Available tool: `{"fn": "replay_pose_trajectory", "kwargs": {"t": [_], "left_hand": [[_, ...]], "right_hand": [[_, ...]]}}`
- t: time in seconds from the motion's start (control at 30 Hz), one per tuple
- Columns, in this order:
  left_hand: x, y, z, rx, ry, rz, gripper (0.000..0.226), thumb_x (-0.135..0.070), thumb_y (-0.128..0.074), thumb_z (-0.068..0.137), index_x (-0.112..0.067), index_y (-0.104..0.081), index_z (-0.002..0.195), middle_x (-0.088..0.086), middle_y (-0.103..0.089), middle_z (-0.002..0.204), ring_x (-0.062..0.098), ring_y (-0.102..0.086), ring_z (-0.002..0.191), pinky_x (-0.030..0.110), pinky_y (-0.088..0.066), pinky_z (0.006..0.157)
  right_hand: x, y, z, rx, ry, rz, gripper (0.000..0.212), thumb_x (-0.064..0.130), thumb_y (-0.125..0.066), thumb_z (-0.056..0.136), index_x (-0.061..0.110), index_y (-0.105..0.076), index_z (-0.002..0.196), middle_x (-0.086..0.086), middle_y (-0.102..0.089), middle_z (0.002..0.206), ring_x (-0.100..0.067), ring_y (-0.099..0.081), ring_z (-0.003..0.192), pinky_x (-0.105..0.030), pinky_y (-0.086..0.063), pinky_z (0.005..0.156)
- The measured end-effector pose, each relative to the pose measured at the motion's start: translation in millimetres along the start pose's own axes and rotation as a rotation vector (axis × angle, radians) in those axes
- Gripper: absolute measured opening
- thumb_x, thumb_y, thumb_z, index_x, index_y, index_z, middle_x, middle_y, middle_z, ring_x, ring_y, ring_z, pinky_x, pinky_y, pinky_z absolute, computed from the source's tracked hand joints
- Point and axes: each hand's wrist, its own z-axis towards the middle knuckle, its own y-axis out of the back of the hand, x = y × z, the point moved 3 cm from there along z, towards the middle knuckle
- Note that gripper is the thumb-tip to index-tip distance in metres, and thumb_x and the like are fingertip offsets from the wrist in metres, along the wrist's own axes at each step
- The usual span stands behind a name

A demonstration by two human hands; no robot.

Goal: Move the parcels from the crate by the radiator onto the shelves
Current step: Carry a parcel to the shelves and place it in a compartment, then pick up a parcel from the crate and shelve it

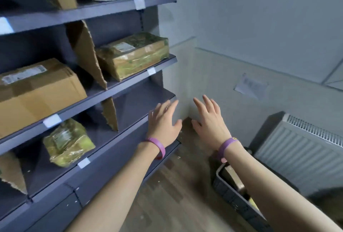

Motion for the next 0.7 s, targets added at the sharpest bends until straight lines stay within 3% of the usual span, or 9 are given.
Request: {"fn": "replay_pose_trajectory", "kwargs": {"t": [0.2, 0.33, 0.7], "left_hand": [[-102, -105, -7, 0.21, -0.067, -0.049, 0.059, -0.03, -0.05, 0.093, -0.029, -0.027, 0.147, 0.001, -0.025, 0.155, 0.024, -0.017, 0.144, 0.046, -0.018, 0.115], [-162, -174, -11, 0.378, -0.115, -0.061, 0.06, -0.033, -0.048, 0.094, -0.033, -0.024, 0.148, -0.002, -0.02, 0.157, 0.022, -0.011, 0.145, 0.048, -0.013, 0.117], [-234, -294, 36, 0.66, -0.252, -0.073, 0.059, -0.033, -0.048, 0.095, -0.035, -0.022, 0.148, -0.005, -0.02, 0.157, 0.019, -0.008, 0.146, 0.045, -0.01, 0.119]], "right_hand": [[-141, 42, -89, 0.013, -0.255, -0.022, 0.069, 0.02, -0.055, 0.092, 0.017, -0.021, 0.152, -0.014, -0.016, 0.158, -0.038, -0.01, 0.144, -0.045, -0.016, 0.117], [-215, 70, -137, 0.007, -0.397, -0.07, 0.068, 0.021, -0.054, 0.093, 0.016, -0.021, 0.152, -0.015, -0.016, 0.158, -0.036, -0.011, 0.144, -0.043, -0.012, 0.119], [-335, 67, -177, 0.034, -0.72, -0.093, 0.066, 0.026, -0.051, 0.095, 0.019, -0.02, 0.152, -0.012, -0.016, 0.159, -0.033, -0.01, 0.145, -0.041, -0.011, 0.119]]}}
